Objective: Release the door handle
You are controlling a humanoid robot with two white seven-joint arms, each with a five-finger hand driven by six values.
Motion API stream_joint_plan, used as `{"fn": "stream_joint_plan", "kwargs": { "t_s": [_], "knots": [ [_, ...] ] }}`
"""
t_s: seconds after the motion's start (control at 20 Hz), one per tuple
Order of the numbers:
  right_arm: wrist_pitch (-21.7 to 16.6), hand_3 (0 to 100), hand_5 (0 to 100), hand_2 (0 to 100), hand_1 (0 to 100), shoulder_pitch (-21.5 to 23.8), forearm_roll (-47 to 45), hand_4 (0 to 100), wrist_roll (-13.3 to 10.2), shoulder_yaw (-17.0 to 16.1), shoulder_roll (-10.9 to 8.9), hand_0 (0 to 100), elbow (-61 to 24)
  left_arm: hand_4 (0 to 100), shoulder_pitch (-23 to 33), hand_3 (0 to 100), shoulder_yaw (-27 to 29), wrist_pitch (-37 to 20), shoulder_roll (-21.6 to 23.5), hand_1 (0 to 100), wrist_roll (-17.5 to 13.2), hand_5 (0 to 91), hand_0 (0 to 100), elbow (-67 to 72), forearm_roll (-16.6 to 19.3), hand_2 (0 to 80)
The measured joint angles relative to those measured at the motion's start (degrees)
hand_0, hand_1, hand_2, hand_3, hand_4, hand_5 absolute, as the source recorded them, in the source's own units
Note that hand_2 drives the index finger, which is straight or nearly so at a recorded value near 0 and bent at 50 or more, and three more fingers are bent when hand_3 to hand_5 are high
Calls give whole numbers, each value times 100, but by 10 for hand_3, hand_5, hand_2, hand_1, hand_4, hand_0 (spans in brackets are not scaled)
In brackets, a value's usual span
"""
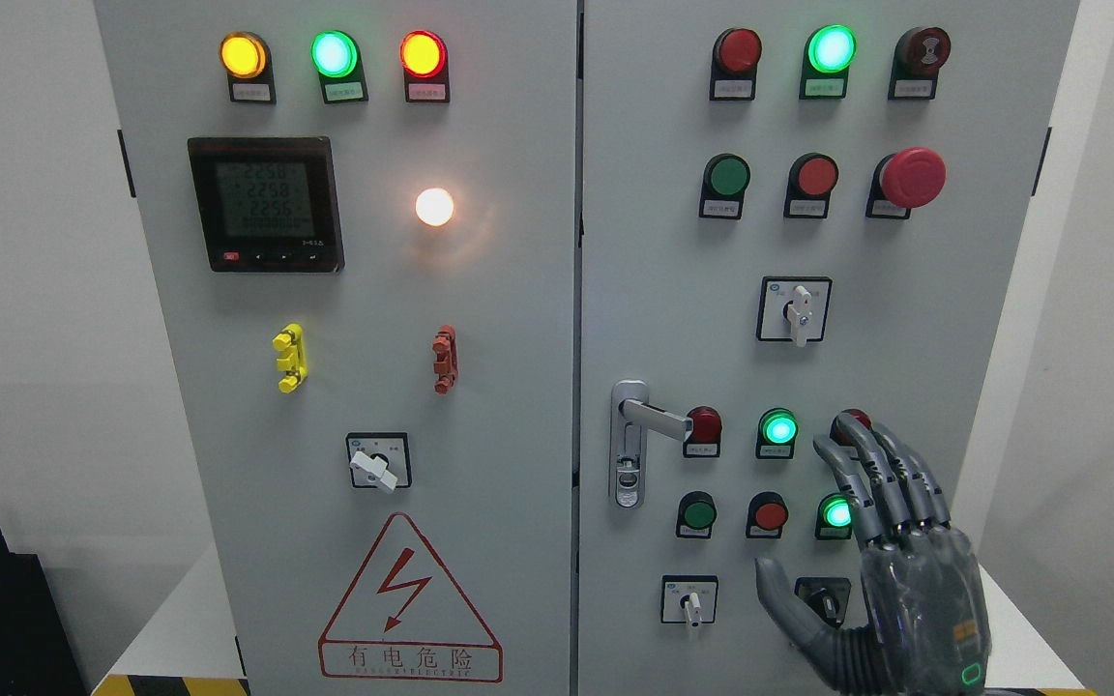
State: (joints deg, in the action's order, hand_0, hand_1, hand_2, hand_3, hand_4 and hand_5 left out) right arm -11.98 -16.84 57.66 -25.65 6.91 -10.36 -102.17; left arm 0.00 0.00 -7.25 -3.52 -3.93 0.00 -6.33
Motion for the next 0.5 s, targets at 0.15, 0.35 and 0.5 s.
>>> {"fn": "stream_joint_plan", "kwargs": {
  "t_s": [0.15,0.35,0.5],
  "knots": [
    [10,0,0,0,371,6,-71,0,-17,-22,-4,357,-24,0,0,0,0,0,0,389,0,0,120,0,0,0],
    [12,0,0,0,374,10,-121,0,-20,-43,-7,356,-56,0,0,0,0,0,0,389,0,0,120,0,0,0],
    [13,0,0,0,376,12,-142,0,-23,-56,-8,357,-77,0,0,0,0,0,0,389,-1,0,120,0,0,0]
  ]
}}
